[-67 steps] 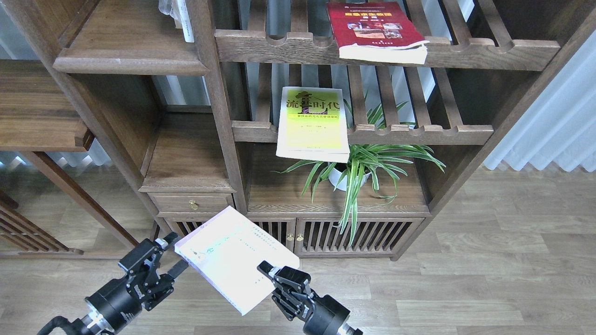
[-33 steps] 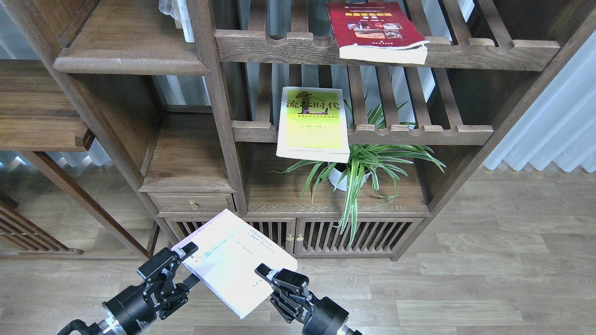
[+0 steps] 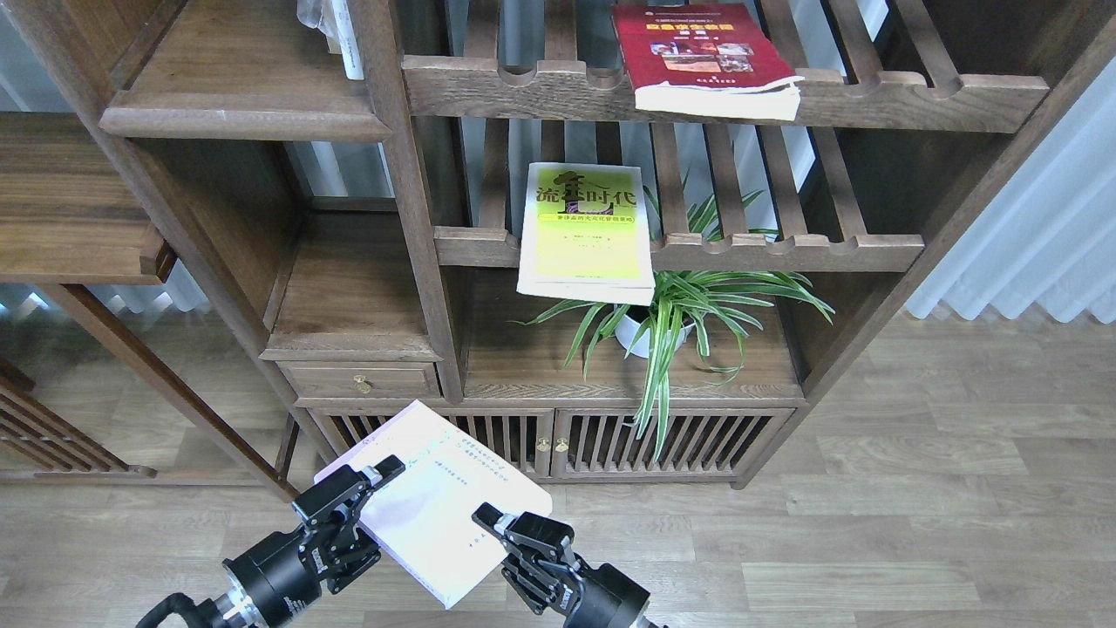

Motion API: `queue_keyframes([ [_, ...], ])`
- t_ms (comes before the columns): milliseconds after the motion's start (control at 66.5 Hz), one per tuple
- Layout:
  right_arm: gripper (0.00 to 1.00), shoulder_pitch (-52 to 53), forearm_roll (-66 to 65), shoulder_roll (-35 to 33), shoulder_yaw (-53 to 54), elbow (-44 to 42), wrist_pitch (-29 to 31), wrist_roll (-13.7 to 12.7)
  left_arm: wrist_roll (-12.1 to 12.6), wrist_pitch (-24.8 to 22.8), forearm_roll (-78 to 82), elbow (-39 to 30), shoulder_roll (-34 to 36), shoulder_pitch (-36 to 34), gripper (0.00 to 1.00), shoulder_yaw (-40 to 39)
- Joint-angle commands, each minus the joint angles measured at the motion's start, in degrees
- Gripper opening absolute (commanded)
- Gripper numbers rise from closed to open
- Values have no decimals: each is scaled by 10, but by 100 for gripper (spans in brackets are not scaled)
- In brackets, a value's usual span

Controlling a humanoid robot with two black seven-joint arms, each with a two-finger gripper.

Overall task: Organize books on shelf
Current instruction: 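Bring the white book toward the left gripper and grasp it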

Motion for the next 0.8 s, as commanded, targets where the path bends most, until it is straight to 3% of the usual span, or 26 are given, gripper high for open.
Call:
queue_keyframes([
  [0,4,-1,0,0,0,0,0,0,0,0,-3,1,-2,1,26,-1],
  [90,4,-1,0,0,0,0,0,0,0,0,-6,1,-5,4,9,-2],
  [406,9,-4,-1,0,8,-1,0,3,0,0,-7,1,-17,-2,1,7],
  [481,24,0,-1,0,11,-5,0,4,0,0,-7,1,-13,-2,0,8],
  [496,43,4,-2,0,10,-12,0,4,0,0,-7,1,-12,-2,0,6],
  [586,65,16,-6,0,9,-17,0,4,0,0,-6,1,-10,-1,0,6],
  [661,89,26,-21,0,9,-32,0,6,0,0,-6,1,-10,-2,0,6],
  [706,97,31,-27,0,11,-45,0,9,0,0,-5,1,-10,-2,0,4],
  [782,98,32,-26,0,19,-67,0,12,0,0,-3,1,-8,-2,0,-2],
])
